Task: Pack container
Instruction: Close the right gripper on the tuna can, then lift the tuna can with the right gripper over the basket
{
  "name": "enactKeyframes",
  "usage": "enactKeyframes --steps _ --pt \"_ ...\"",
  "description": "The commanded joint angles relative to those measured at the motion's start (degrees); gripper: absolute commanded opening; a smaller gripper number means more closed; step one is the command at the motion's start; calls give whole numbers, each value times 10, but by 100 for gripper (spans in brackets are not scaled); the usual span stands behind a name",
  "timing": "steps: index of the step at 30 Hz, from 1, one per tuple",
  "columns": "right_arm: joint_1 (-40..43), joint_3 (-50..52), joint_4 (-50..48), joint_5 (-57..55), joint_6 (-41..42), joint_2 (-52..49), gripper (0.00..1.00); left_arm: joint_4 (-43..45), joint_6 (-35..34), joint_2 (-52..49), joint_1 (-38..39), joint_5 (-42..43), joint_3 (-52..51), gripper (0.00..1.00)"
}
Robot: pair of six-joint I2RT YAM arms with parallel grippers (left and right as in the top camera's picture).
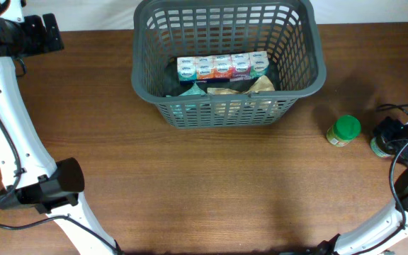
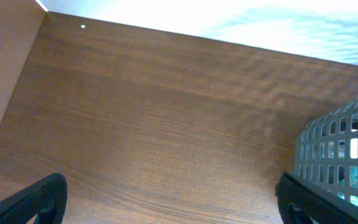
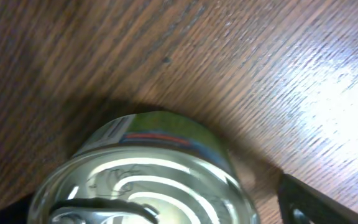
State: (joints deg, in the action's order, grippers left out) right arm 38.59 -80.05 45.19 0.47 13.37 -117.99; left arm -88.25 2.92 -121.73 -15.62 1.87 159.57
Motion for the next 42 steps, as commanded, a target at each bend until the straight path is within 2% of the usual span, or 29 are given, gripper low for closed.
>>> enactKeyframes --steps 1,5,16,17,20,28,31,42 --pt "-19 7 2 25 6 -24 95 -1 -8 1 0 -2 -1 99" --pt "-18 7 2 23 6 -24 90 -1 -8 1 0 -2 -1 99" --pt "-18 7 0 8 6 -24 89 -1 -8 1 0 -2 -1 99" --pt "-18 7 0 8 6 -24 87 -1 -8 1 0 -2 -1 99" --pt "-18 7 0 8 7 -24 69 -1 -8 1 0 -2 -1 99" --pt "-18 7 1 17 7 -24 65 -1 -8 1 0 -2 -1 99" --pt "-18 0 3 32 6 -24 54 -1 -8 1 0 -2 -1 99" --pt "-18 -70 75 32 7 -14 46 -1 -8 1 0 -2 -1 99"
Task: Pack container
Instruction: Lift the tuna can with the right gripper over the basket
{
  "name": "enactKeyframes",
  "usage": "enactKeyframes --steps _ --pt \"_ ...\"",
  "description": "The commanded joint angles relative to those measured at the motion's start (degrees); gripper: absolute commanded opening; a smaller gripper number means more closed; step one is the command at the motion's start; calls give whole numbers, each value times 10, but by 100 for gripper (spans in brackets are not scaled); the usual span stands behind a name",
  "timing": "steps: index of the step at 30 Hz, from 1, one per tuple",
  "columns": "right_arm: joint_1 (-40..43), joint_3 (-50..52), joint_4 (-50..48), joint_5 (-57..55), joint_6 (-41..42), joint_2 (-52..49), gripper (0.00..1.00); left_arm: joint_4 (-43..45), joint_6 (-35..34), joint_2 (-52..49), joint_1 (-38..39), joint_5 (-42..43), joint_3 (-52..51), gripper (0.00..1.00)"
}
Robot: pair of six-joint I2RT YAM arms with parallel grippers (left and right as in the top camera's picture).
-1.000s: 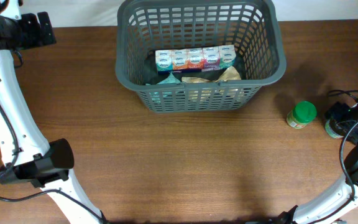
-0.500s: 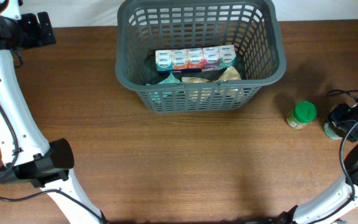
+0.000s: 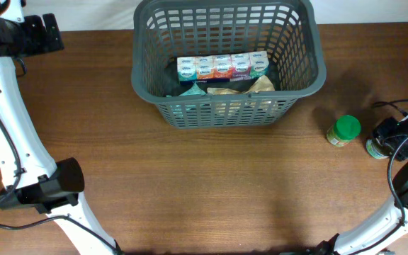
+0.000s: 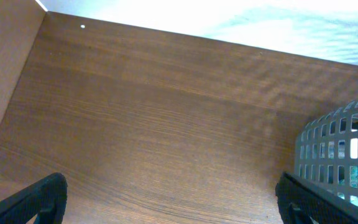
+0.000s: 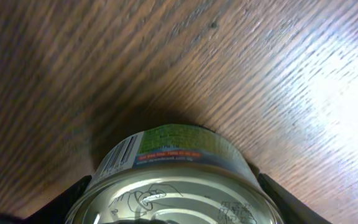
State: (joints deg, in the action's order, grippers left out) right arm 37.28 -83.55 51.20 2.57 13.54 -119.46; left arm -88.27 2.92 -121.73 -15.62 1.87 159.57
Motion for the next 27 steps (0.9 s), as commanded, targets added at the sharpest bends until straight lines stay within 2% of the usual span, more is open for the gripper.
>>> enactKeyframes --steps 1,8,14,16,17,20,21,23,27 --pt "-5 -43 21 11 5 3 45 -1 -8 1 0 -2 -1 99" --pt "-5 -202 125 12 5 46 32 -1 -8 1 0 -2 -1 99" --pt "-41 -442 250 44 4 111 10 -1 -8 1 0 -2 -1 99" --pt "-68 -498 267 50 3 133 6 -1 -8 1 0 -2 -1 99" --pt "-111 -547 273 50 2 159 4 -1 -8 1 0 -2 -1 99" --pt "-199 -589 261 50 -21 195 4 -1 -8 1 0 -2 -1 99" --pt "-229 -594 254 49 -30 203 4 -1 -8 1 0 -2 -1 99" --pt "-338 -594 235 45 -70 212 4 -1 -8 1 0 -2 -1 99" --pt "-450 -587 223 25 -104 172 4 -1 -8 1 0 -2 -1 99"
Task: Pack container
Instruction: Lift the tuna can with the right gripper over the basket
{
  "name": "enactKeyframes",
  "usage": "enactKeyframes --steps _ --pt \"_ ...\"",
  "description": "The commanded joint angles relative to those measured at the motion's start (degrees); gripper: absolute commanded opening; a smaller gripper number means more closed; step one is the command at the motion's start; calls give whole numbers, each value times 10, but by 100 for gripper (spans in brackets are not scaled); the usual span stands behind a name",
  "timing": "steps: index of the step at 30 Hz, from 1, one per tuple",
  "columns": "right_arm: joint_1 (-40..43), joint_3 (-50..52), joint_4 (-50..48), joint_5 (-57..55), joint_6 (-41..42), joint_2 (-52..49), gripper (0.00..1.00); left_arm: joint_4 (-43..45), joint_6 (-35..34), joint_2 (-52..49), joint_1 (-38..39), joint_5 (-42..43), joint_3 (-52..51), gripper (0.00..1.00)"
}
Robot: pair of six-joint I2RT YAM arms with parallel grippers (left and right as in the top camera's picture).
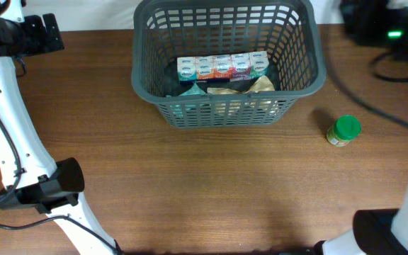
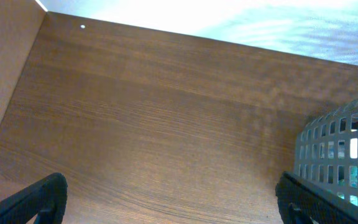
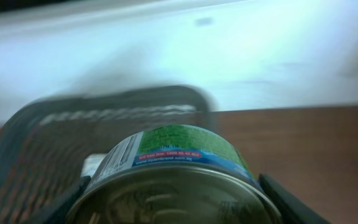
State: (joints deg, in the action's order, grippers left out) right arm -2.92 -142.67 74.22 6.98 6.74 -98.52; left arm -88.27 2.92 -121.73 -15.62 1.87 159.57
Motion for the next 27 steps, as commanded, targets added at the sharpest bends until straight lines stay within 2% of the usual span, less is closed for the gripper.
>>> enactKeyframes --steps 1,6,11,15,17,18,20,24,25,27 --pt "-66 4 -8 -30 -36 -55 4 -1 -8 1 0 -2 -1 99" --pt "-113 4 -7 -31 -36 -162 4 -1 -8 1 0 -2 -1 99" --pt "-117 4 16 -31 -35 -275 4 -1 -8 1 0 -2 -1 99" --pt "-117 14 44 -32 -35 -322 4 -1 -8 1 0 -2 -1 99" --pt "-117 30 45 -37 -33 -332 7 -1 -8 1 0 -2 -1 99" --pt "-117 39 45 -40 -33 -334 12 -1 -8 1 0 -2 -1 99" --pt "-117 54 45 -45 -33 -334 28 -1 -8 1 0 -2 -1 99" --pt "-117 71 45 -52 -33 -334 77 -1 -8 1 0 -2 -1 99" --pt "-116 62 47 -54 -31 -326 87 -1 -8 1 0 -2 -1 99" --pt "-113 37 51 -56 -31 -312 89 -1 -8 1 0 -2 -1 99"
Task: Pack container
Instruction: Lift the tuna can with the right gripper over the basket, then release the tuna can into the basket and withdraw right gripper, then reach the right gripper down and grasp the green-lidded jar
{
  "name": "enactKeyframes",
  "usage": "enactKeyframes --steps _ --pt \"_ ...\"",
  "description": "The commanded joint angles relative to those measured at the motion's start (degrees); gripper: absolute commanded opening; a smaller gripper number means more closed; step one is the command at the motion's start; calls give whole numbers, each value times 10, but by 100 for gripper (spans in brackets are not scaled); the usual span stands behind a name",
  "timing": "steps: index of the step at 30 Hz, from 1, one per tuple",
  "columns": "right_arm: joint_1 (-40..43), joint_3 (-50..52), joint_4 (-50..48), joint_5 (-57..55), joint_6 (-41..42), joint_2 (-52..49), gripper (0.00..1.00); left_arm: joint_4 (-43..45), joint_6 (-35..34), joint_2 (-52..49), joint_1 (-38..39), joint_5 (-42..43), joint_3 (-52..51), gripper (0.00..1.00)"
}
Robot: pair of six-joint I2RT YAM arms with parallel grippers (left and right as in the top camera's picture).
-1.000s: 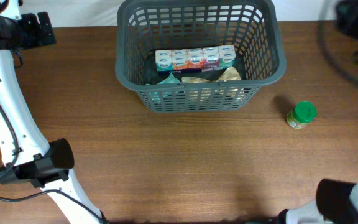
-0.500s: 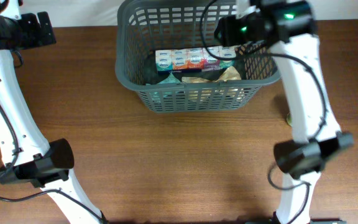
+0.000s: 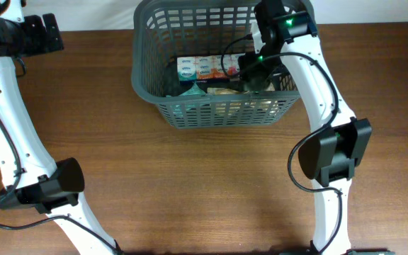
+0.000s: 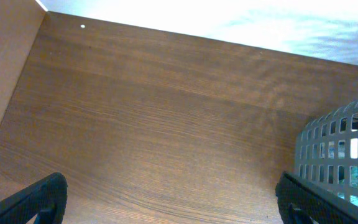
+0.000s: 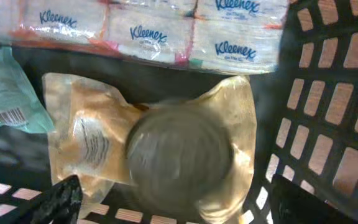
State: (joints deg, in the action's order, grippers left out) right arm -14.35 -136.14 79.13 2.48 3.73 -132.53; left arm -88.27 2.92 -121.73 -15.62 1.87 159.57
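Observation:
A silver tin can point(image 5: 179, 162), blurred, lies on a tan pouch point(image 5: 86, 137) inside the grey basket point(image 3: 142, 71). My right gripper point(image 5: 191, 198) hangs open just above it, its fingers wide apart on either side and clear of the can. In the overhead view the right gripper point(image 3: 255, 69) is down in the basket's right half. A row of Kleenex packs point(image 5: 142, 31) lies behind the can and a teal packet point(image 5: 8, 87) to its left. My left gripper point(image 4: 169, 202) stands open and empty over bare table at the far left.
The basket's slatted wall point(image 5: 328, 93) stands close on the right of the right gripper. The basket's corner point(image 4: 340, 149) shows at the right of the left wrist view. The right arm's links cross the table to the right of the basket.
My right gripper was shut on the can in the air near the basket's far right corner. Now it is inside the basket, open, with the can lying on the tan pouch. The left arm is unchanged.
My right gripper stood around the can on the table at the far right, beside a green-lidded jar. Then it was shut on the can there. Then it held the can high by the basket. Now the can is in the basket, let go.

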Motion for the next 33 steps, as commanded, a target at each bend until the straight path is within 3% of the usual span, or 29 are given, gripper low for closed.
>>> enactKeyframes --steps 1,4,8,12,13,16,21,33 --pt "5 -59 2 -17 -1 47 90 -1 -8 1 0 -2 -1 99" --pt "16 -126 4 -21 -1 87 93 -1 -8 1 0 -2 -1 99" --pt "64 -220 23 -99 2 156 90 -1 -8 1 0 -2 -1 99" --pt "189 -225 45 -122 62 194 95 -1 -8 1 0 -2 -1 99" --pt "261 -218 64 -113 91 189 96 -1 -8 1 0 -2 -1 99" --pt "355 -184 93 -72 125 176 97 -1 -8 1 0 -2 -1 99" --pt "425 -26 107 -42 137 157 96 -1 -8 1 0 -2 -1 99" --pt "362 322 -38 -42 137 157 96 -1 -8 1 0 -2 -1 99"
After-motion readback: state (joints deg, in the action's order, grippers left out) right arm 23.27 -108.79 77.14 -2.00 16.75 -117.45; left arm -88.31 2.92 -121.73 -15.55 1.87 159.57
